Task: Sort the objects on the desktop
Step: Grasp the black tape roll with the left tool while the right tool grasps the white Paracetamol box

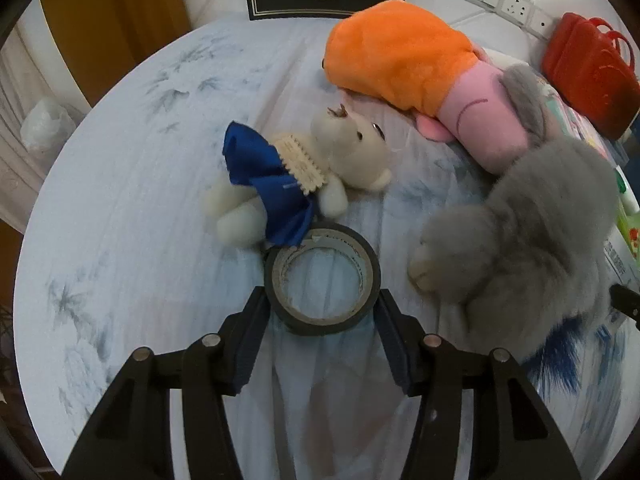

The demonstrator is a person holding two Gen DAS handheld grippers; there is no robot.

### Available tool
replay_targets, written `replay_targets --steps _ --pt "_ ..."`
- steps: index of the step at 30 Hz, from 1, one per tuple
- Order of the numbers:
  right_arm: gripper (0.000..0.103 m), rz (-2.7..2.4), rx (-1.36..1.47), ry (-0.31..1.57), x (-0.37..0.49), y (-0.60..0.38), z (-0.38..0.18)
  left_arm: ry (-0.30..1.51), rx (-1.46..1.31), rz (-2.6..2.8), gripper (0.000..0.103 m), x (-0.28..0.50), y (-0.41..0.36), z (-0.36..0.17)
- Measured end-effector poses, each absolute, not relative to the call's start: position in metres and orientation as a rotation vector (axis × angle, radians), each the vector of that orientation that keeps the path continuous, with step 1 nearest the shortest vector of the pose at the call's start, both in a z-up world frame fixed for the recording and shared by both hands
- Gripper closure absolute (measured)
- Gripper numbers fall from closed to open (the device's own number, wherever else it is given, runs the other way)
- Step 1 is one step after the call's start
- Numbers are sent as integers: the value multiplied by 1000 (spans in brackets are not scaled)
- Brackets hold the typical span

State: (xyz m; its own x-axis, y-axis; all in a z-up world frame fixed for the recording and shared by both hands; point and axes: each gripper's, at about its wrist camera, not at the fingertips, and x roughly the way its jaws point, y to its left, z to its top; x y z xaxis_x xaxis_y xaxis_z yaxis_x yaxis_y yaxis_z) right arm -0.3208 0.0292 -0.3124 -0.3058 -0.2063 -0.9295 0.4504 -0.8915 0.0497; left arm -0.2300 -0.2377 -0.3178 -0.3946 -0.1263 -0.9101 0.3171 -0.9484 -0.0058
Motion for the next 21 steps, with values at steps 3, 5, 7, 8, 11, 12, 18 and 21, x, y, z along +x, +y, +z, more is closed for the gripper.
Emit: replay_targets --steps 3,5,7,8,11,12,18,21 --pt "45 -2190 1558 262 -316 35 -313 256 1549 -2405 50 -214 -231 -317" --pt "53 -2141 1584 235 -312 39 -315 244 1560 -2395 50 -200 -224 -317" --pt "60 -2084 1618 203 -306 43 -320 244 1571 -2385 50 -183 -217 -314" --pt "60 -2071 1622 207 -303 43 -321 254 1577 -2384 50 -176 -213 -313" --pt "45 -2087 1600 257 -294 44 -323 275 1577 -2383 50 -163 -204 -306" --pt "35 -2102 1590 281 -293 45 -321 274 1571 -2381 50 -162 -202 -304" --pt "1 -2192 1441 481 -293 36 -302 298 1573 -2337 40 -176 -208 -314" --pt "1 -2174 1392 598 -292 21 -307 313 1539 -2342 40 -176 -208 -315"
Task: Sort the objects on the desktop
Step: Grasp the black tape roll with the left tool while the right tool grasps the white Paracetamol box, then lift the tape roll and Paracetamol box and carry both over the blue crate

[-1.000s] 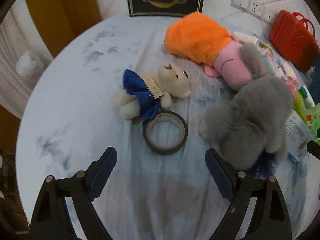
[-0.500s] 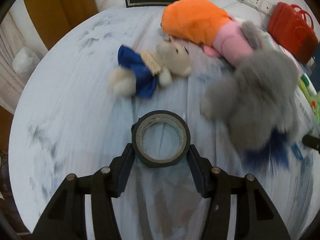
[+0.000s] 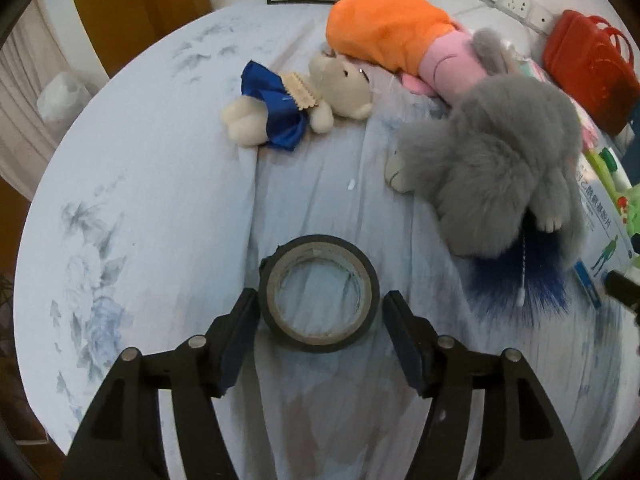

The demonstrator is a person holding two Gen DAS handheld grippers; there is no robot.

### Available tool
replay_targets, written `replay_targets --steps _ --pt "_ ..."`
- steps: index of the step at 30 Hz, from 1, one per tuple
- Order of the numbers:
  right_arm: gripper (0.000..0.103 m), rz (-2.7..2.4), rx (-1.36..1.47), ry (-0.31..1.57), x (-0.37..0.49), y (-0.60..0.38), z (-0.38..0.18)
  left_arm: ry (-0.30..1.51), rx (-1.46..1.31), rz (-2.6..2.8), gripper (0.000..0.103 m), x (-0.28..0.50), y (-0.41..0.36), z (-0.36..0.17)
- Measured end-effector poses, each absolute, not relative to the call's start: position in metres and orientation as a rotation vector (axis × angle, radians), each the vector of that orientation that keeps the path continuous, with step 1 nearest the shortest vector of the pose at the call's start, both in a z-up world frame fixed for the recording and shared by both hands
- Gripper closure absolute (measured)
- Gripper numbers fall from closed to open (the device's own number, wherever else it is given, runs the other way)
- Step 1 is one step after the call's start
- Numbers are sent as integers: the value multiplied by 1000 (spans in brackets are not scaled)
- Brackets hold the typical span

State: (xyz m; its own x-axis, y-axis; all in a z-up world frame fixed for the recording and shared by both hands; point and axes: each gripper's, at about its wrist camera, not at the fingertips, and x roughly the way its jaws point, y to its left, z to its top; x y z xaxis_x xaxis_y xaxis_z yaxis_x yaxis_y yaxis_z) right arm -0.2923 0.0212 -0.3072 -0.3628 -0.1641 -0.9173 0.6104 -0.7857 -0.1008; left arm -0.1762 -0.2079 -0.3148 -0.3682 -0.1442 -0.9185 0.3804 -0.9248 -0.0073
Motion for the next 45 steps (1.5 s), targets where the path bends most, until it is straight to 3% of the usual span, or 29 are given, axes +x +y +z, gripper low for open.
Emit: replay_targets --steps 2,4,5,6,7,8,10,12,13,14,15,20,23,24,25,26,29,33,34,37,45 --pt "1 -2166 1340 684 -288 11 -315 314 1520 -2349 48 -174 -205 -314" --pt "5 -2154 1351 713 -289 6 -327 303 1522 -2351 48 -169 -200 -313" --pt "23 -2144 1395 691 -289 9 -335 304 1521 -2350 48 -166 -196 -312" --pt "24 -2130 1446 635 -292 13 -339 318 1525 -2351 48 -162 -193 -312" --pt "38 -2099 1499 551 -293 22 -344 332 1525 -2350 48 -158 -191 -311" --pt "44 -2091 1515 500 -292 29 -345 343 1525 -2349 48 -152 -185 -311" --pt "44 -2066 1537 488 -284 36 -346 355 1528 -2351 48 -145 -173 -308" --pt "41 -2013 1537 443 -275 42 -346 350 1509 -2354 48 -137 -161 -303" --pt "29 -2011 1521 446 -270 45 -344 352 1497 -2353 48 -134 -156 -299" --pt "10 -2038 1479 489 -266 47 -339 364 1483 -2355 48 -131 -150 -295" --pt "4 -2066 1433 529 -263 48 -334 373 1470 -2360 48 -128 -144 -290" --pt "1 -2124 1193 689 -263 41 -308 388 1409 -2357 48 -143 -122 -287" --pt "3 -2100 1140 642 -278 28 -302 421 1400 -2339 48 -158 -114 -293" --pt "9 -2087 1160 607 -285 28 -307 429 1405 -2333 48 -162 -113 -295" --pt "38 -2059 1221 576 -293 27 -317 427 1407 -2329 48 -162 -109 -297" --pt "52 -2036 1290 562 -300 27 -328 413 1407 -2324 48 -164 -107 -298" --pt "52 -1976 1337 435 -298 39 -331 376 1410 -2312 48 -162 -105 -300" --pt "52 -1889 1389 406 -276 44 -336 382 1422 -2304 48 -164 -107 -303" --pt "46 -1887 1385 421 -271 44 -336 378 1425 -2307 48 -165 -106 -302" --pt "3 -1924 1320 504 -260 37 -331 331 1440 -2309 48 -164 -103 -301" --pt "2 -1954 1321 612 -254 8 -353 333 1457 -2299 48 -159 -109 -310"
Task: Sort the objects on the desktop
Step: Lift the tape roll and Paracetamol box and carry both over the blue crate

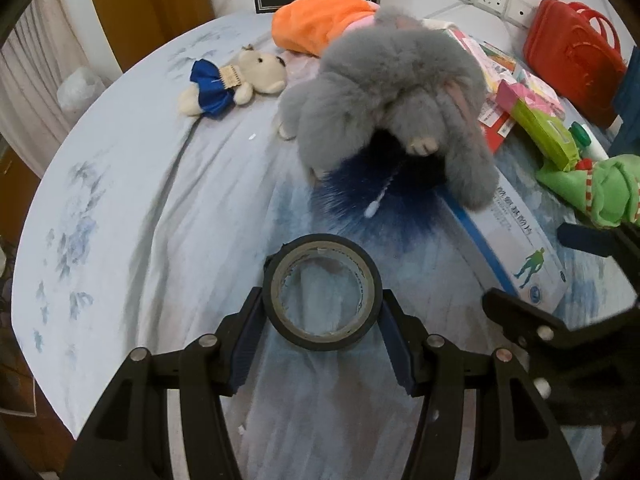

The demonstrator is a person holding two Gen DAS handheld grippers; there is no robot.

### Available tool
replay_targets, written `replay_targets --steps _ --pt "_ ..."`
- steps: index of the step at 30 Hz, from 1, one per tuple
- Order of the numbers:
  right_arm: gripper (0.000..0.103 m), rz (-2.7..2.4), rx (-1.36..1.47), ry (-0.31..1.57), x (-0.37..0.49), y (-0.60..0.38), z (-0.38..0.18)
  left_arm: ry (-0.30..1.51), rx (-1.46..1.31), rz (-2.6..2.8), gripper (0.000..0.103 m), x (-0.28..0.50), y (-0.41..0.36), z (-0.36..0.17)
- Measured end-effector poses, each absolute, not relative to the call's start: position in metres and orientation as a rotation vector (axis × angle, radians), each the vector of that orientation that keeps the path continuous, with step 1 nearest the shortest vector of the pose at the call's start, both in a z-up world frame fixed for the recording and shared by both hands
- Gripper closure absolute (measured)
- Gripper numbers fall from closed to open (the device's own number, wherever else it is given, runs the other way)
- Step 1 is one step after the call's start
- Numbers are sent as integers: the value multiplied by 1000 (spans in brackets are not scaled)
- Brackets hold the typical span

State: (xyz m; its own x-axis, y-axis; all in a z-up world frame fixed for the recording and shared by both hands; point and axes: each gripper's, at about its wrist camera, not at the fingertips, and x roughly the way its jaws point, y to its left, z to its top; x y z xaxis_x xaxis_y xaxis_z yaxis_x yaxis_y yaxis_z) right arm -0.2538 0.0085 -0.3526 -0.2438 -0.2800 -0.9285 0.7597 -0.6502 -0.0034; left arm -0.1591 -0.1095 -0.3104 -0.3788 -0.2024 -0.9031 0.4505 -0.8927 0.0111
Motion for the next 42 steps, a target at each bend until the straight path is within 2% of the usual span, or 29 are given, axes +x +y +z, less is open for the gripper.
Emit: replay_targets --steps 1,2,3,7,13,14,15,16,19,21,23,25,33,36,39,40,41,42 --pt "4 -1953 1336 602 -257 6 -357 332 1459 -2299 48 -158 -110 -311" --pt "21 -1955 1356 597 -258 7 -360 325 1463 -2301 48 -157 -111 -310" --pt "28 -1981 1336 625 -255 6 -360 315 1462 -2307 48 -156 -110 -309" --pt "29 -1972 1328 632 -242 6 -351 280 1437 -2346 48 -150 -105 -292" --pt "32 -2073 1250 571 -222 29 -300 194 1331 -2469 48 -143 -92 -237" --pt "66 -2088 1239 549 -220 35 -290 188 1317 -2490 48 -143 -89 -228" --pt "77 -2106 1237 524 -220 38 -279 177 1299 -2519 48 -142 -87 -218" --pt "78 -2138 1220 515 -219 43 -267 160 1279 -2544 48 -142 -84 -206" --pt "78 -2171 1258 497 -214 53 -253 115 1245 -2603 48 -143 -77 -185" --pt "72 -2185 1287 485 -211 65 -252 94 1260 -2627 48 -143 -74 -184" --pt "39 -2215 1323 470 -208 80 -258 102 1315 -2632 48 -146 -73 -197" --pt "25 -2237 1388 458 -208 96 -274 135 1371 -2631 48 -151 -68 -216" --pt "24 -2246 1601 336 -224 118 -338 125 1551 -2589 48 -173 -40 -290" --pt "15 -2240 1618 299 -228 111 -351 89 1574 -2572 48 -174 -37 -302" --pt "15 -2249 1644 295 -234 106 -363 66 1582 -2567 48 -175 -37 -304" --pt "16 -2250 1659 301 -236 106 -366 65 1585 -2568 48 -175 -37 -304" --pt "26 -2274 1640 334 -234 104 -365 64 1583 -2569 48 -176 -38 -303" --pt "30 -2290 1627 349 -233 104 -363 61 1581 -2572 48 -176 -39 -302"
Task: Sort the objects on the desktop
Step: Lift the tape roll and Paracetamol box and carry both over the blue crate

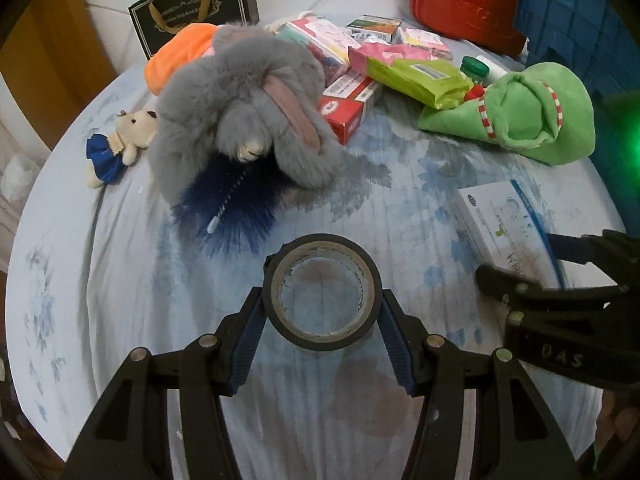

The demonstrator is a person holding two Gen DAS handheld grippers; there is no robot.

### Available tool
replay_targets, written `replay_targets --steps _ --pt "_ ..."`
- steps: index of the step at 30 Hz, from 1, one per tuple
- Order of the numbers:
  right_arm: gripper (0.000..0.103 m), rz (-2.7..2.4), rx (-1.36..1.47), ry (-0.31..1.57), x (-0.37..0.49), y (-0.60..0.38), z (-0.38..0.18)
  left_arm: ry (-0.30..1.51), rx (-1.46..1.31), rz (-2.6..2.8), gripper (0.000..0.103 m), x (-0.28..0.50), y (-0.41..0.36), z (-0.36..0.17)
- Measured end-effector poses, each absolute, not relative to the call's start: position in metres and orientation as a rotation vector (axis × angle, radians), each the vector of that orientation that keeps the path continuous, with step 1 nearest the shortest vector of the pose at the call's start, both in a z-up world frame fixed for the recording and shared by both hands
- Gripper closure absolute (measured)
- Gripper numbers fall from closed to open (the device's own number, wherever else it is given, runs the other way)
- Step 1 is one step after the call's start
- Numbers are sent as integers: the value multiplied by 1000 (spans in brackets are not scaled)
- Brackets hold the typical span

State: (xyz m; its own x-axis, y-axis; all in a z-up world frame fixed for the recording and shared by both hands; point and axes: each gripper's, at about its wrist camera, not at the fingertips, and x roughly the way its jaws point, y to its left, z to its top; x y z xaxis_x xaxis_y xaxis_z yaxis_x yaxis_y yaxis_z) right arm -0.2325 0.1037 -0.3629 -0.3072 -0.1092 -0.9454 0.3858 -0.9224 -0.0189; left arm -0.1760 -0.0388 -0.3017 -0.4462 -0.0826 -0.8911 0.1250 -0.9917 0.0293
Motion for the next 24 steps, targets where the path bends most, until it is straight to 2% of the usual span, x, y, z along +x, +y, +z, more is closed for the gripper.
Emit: replay_targets --steps 8,17,24 --pt "31 -2375 1455 278 -203 114 -311 43 1452 -2677 48 -172 -36 -249" --pt "31 -2610 1074 240 -165 139 -163 -4 1109 -2914 48 -157 -5 -127" --pt "31 -2830 838 215 -132 204 -66 -40 892 -3115 48 -157 66 -46"
